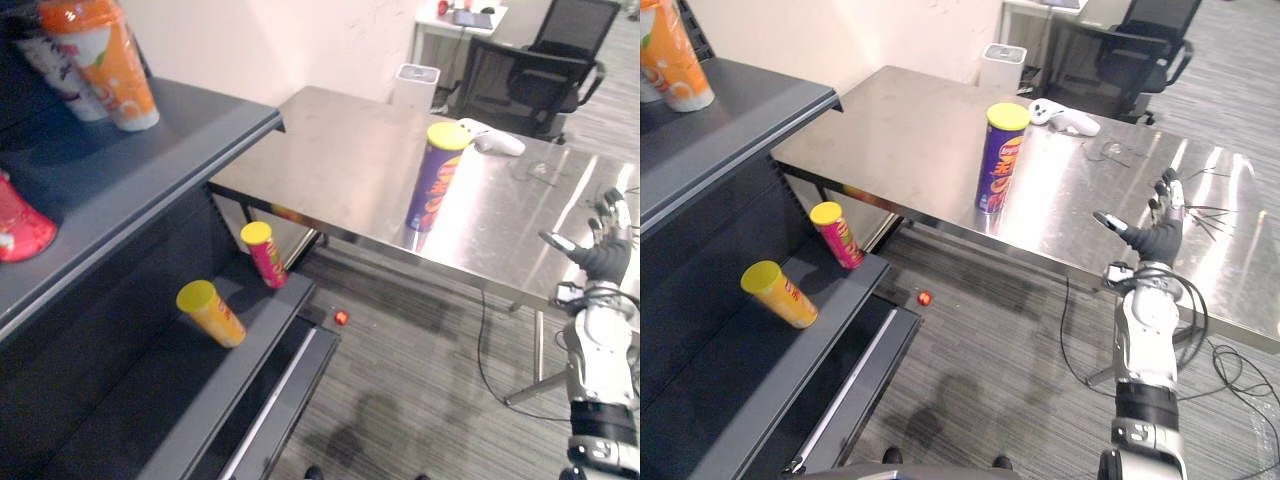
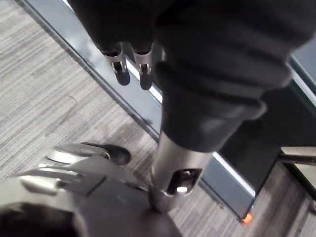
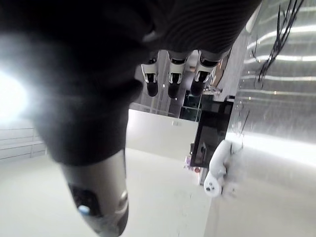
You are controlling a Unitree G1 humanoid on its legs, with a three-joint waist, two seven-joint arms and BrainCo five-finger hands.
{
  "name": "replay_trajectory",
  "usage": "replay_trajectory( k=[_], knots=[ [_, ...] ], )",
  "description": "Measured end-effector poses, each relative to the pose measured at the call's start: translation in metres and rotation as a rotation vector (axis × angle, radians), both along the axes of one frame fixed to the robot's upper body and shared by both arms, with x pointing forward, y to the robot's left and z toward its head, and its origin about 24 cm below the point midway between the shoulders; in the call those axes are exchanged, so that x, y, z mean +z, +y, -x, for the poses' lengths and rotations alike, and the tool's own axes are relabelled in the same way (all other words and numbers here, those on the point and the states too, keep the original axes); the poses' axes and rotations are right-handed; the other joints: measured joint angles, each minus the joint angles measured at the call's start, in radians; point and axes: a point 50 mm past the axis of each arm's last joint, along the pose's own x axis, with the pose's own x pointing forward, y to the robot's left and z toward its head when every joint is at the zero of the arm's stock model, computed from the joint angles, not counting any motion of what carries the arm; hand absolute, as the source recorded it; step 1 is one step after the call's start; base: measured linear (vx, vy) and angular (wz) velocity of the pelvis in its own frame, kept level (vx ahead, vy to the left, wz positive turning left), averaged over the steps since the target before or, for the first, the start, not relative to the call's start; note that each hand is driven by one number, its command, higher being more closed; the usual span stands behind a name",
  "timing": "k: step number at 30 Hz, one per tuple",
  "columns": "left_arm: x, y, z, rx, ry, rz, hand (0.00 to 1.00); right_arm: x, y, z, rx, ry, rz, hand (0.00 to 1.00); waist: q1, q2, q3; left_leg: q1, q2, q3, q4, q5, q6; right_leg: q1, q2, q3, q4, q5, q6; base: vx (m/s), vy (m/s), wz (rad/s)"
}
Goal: Put the gum and the chips on the shelf.
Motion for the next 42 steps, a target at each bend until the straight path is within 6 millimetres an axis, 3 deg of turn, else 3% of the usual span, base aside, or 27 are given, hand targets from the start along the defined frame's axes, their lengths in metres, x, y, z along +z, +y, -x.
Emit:
replay_trajectory(
  k=[7,18,30,39,42],
  knots=[
    [0.0,-0.001,0.0,0.001,0.002,-0.001,0.0,0.013,0.006,-0.026,0.035,0.0,-0.035,0.0,0.032,0.003,0.045,-0.014,-0.003,-0.049,-0.044,0.047,-0.002,-0.004,0.002,-0.046,-0.002,0.0,-0.001,-0.05,-0.038,0.23],
    [0.0,-0.001,-0.001,-0.005,0.001,-0.008,0.0,0.037,0.019,-0.058,0.054,-0.029,-0.09,0.0,0.042,0.005,0.097,-0.02,-0.01,-0.097,-0.089,0.086,0.001,-0.002,0.001,-0.093,-0.007,-0.001,-0.002,-0.01,-0.015,0.12],
    [0.001,-0.001,-0.004,0.012,-0.019,-0.003,0.0,0.066,0.03,-0.072,0.081,-0.096,-0.116,0.0,0.06,0.003,0.143,-0.035,-0.011,-0.107,-0.089,0.087,0.002,-0.009,0.001,-0.099,-0.01,0.0,-0.003,0.01,-0.003,0.03],
    [0.001,-0.001,-0.004,0.015,-0.018,-0.007,0.0,0.065,0.034,-0.076,0.088,-0.081,-0.114,0.0,0.064,0.002,0.146,-0.048,-0.012,-0.124,-0.089,0.089,0.002,-0.011,0.001,-0.114,-0.01,0.001,-0.004,0.01,-0.006,0.06],
    [0.002,0.001,-0.008,0.013,-0.033,-0.014,0.0,0.085,0.039,-0.081,0.104,-0.123,-0.116,0.0,0.062,0.002,0.159,-0.049,-0.009,-0.125,-0.086,0.09,0.003,-0.01,0.002,-0.11,-0.01,0.002,-0.004,0.0,0.0,0.0]
  ],
)
